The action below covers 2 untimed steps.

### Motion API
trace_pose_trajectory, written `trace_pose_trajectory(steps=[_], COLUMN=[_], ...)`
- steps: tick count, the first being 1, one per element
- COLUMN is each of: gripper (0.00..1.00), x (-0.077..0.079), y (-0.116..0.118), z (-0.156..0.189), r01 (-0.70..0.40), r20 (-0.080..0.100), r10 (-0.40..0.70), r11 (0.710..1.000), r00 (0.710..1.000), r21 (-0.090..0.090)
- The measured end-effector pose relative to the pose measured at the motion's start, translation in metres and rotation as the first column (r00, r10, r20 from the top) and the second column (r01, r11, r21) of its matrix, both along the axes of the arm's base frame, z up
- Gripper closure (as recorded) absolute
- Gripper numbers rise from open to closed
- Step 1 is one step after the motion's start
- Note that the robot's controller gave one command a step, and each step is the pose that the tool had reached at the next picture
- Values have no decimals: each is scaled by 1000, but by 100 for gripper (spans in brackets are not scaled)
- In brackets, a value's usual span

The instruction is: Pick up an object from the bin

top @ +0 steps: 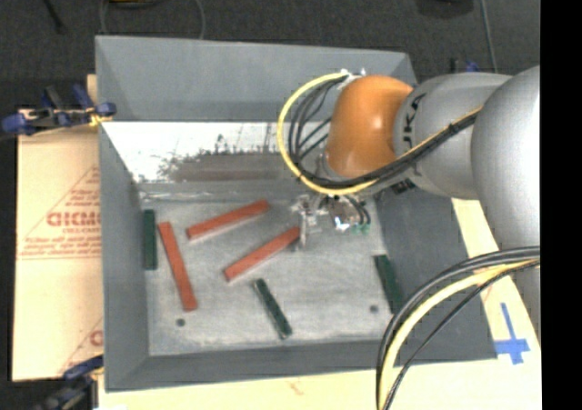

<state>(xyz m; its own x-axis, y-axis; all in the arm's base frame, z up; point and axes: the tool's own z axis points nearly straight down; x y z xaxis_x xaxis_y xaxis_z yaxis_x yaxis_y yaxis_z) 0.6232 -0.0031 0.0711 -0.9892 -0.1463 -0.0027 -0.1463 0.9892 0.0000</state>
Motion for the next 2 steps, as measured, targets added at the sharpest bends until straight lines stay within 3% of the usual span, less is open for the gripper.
trace_pose_trajectory(steps=[1, 2], gripper=[0, 100], x=[1, 1], y=[1, 1], z=[0, 0], r01=[-1, -1], r20=[2, 2], r10=[1, 1], r11=[1000, 1000], r00=[1000, 1000], r21=[0, 0])
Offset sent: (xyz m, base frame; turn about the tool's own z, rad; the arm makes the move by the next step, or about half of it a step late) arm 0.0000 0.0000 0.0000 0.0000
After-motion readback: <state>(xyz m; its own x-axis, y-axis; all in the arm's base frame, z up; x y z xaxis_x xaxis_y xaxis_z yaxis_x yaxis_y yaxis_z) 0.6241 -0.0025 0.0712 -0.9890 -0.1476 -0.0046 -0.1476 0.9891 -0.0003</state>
